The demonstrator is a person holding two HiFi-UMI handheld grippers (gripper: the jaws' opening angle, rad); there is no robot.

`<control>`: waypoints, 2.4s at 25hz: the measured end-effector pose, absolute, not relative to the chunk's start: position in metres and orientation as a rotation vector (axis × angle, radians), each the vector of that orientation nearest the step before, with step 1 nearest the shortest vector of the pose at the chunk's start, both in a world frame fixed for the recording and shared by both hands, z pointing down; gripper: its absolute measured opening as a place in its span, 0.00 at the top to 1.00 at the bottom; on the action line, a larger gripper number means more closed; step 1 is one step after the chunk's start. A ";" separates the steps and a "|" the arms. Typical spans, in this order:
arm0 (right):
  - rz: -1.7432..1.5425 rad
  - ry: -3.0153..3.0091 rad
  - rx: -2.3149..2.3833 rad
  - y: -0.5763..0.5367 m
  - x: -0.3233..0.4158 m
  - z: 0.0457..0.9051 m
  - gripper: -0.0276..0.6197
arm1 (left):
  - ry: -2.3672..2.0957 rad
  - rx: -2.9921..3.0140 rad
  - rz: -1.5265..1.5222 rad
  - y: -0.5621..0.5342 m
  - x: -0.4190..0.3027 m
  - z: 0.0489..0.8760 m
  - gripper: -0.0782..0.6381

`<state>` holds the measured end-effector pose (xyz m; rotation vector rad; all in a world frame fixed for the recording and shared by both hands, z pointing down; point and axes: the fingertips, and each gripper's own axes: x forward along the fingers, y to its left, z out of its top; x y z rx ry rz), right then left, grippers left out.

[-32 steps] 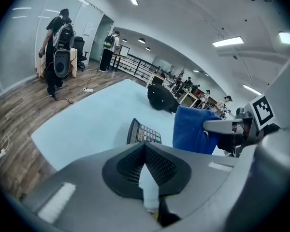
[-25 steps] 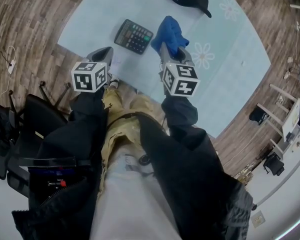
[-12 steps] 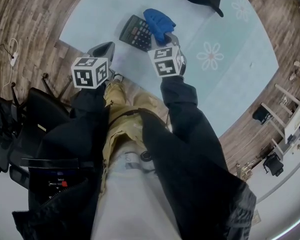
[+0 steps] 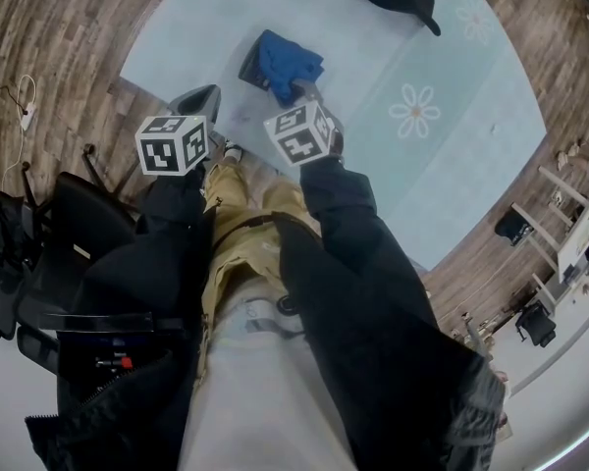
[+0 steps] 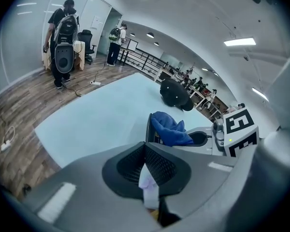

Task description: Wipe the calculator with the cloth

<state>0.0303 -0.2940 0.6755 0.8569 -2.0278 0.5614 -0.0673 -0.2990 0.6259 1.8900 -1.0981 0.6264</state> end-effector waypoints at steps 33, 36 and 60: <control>0.543 -2.073 1.253 -0.323 0.121 0.586 0.84 | -1.146 1.857 0.587 -0.259 -0.094 0.627 0.89; 0.460 -1.993 1.299 -0.346 0.135 0.595 0.84 | -1.142 1.854 0.593 -0.257 -0.096 0.629 0.89; 0.474 -2.039 0.673 -0.248 0.017 0.676 0.84 | -1.142 1.879 0.580 -0.268 -0.092 0.616 0.89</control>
